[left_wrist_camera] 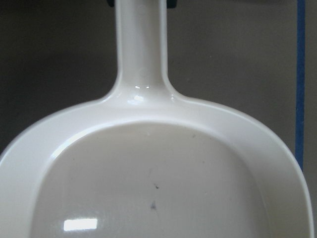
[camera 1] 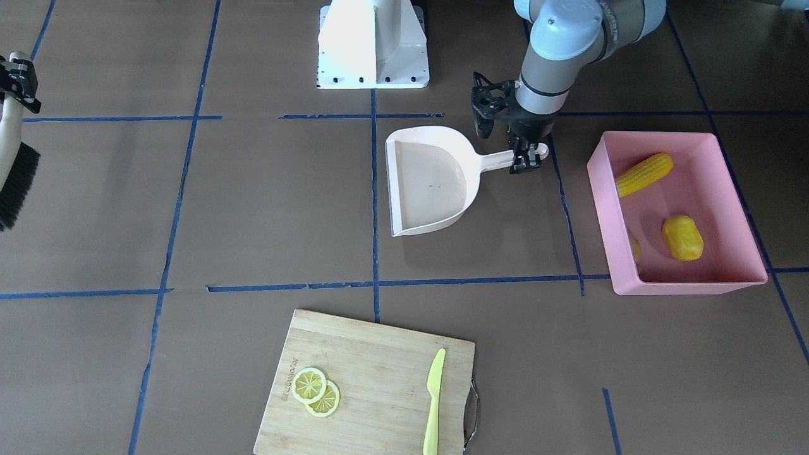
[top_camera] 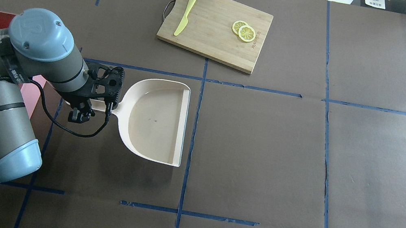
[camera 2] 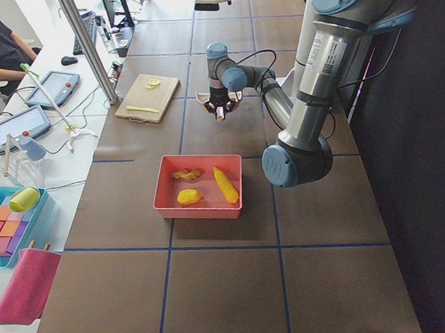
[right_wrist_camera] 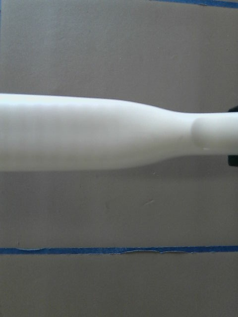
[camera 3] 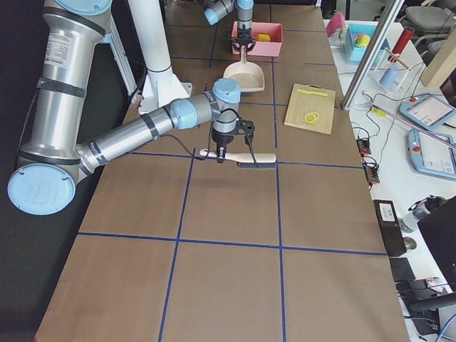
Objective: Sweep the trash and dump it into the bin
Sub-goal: 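Lower the empty dustpan back onto the table with the left gripper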
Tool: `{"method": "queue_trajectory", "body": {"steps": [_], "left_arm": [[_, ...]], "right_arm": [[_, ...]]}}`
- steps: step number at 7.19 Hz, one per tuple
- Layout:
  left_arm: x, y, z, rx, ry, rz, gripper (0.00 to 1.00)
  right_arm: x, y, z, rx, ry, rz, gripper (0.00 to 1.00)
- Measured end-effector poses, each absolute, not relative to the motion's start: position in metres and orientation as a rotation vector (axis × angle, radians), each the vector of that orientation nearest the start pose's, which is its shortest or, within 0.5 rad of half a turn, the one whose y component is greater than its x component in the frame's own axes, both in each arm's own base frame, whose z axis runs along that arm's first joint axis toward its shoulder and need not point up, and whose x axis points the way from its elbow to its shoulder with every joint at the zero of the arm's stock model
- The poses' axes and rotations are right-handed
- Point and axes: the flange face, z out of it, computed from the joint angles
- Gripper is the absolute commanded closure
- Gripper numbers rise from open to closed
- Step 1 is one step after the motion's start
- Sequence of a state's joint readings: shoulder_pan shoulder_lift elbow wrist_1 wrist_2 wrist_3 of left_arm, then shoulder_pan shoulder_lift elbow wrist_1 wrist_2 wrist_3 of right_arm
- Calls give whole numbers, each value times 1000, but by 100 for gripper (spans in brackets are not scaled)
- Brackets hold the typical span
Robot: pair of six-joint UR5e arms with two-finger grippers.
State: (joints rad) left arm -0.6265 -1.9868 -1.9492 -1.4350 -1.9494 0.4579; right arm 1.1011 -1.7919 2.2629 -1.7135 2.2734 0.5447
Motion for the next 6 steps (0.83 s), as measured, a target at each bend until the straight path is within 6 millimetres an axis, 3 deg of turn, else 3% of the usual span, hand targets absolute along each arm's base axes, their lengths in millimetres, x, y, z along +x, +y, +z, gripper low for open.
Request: {"method": "queue_trajectory", "body": {"steps": [6], "left_arm": [[443, -414, 293, 589, 487, 1488, 82]], "right_arm": [[-109, -367, 437, -59, -763, -46, 94]]}}
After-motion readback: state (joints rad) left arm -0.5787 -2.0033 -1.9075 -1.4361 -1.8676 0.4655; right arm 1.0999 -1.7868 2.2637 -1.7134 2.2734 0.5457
